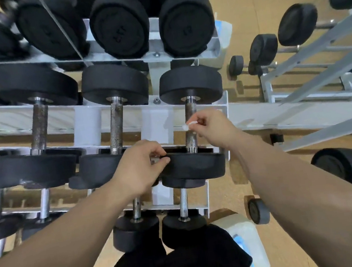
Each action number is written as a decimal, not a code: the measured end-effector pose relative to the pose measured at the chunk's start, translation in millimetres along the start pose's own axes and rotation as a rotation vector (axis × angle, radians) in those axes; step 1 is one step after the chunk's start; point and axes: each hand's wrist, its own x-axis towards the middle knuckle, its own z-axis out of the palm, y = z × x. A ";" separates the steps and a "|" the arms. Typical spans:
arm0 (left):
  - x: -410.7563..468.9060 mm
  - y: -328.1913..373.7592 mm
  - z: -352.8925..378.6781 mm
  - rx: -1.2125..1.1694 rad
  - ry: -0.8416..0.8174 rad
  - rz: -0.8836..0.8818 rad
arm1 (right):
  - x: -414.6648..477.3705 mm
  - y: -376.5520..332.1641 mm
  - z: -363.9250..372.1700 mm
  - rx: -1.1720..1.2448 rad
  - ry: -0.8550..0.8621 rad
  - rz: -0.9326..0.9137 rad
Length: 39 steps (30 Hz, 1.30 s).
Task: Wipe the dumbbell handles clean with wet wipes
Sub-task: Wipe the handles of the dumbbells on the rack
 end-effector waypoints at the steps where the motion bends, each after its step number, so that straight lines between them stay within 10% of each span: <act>1: -4.5 -2.1 -3.5 0.022 0.064 0.016 | 4.5 -3.4 2.9 0.019 0.101 -0.009; 4: -18.1 -12.1 -20.3 0.111 0.256 0.016 | 11.6 -10.9 6.6 0.035 0.178 -0.014; 9: -27.7 -46.9 -51.1 0.142 0.437 -0.173 | 9.6 -38.7 -7.5 -0.459 -0.258 -0.061; 22: 7.6 -117.9 -87.6 -0.325 0.206 -0.429 | 11.4 -129.8 134.5 0.085 -0.035 0.005; 39: 25.2 -154.2 -59.5 -0.381 0.127 -0.049 | 59.8 -140.6 159.5 -0.128 0.245 -0.021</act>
